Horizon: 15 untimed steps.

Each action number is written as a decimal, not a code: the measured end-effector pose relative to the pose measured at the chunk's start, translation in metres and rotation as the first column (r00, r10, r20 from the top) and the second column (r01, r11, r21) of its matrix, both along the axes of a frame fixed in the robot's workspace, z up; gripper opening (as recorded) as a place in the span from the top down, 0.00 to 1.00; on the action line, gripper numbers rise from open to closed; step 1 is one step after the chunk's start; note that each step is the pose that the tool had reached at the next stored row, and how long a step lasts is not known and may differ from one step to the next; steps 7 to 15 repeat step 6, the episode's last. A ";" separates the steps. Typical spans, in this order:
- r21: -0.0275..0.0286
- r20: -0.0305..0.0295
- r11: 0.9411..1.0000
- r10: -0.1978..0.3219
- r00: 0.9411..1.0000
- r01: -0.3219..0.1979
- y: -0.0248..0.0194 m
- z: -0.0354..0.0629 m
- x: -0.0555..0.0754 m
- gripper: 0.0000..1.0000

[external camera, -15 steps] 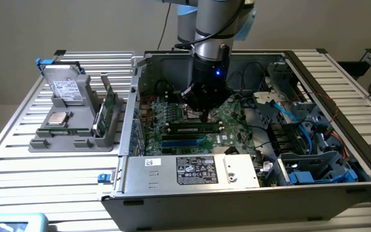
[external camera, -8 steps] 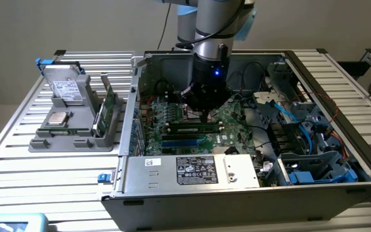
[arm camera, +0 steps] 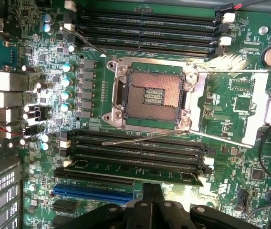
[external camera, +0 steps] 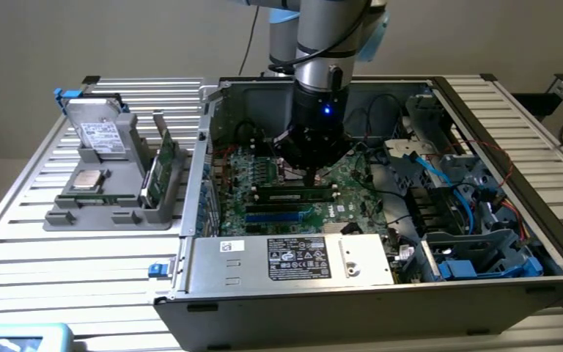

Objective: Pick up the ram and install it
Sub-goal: 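Press down the ram until it locks into place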

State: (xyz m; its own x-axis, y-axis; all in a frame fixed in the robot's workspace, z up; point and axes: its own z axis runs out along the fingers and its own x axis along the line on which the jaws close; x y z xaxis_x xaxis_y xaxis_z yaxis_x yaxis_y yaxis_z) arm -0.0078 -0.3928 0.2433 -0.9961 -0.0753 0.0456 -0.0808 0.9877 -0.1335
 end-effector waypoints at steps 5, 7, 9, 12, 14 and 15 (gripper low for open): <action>0.000 0.000 1.000 0.000 1.000 0.000 0.0000 0.0000 0.000 0.89; 0.000 0.000 1.000 0.000 1.000 0.000 0.0000 0.0000 0.000 0.89; 0.000 0.000 1.000 0.000 1.000 0.000 0.0000 0.0000 0.000 0.89; 0.000 0.000 1.000 0.000 1.000 0.000 0.0000 0.0000 0.000 0.89; 0.000 0.000 1.000 0.000 1.000 0.000 0.0000 0.0000 0.000 0.89; 0.000 0.000 1.000 0.000 1.000 0.000 0.0000 0.0000 0.000 0.89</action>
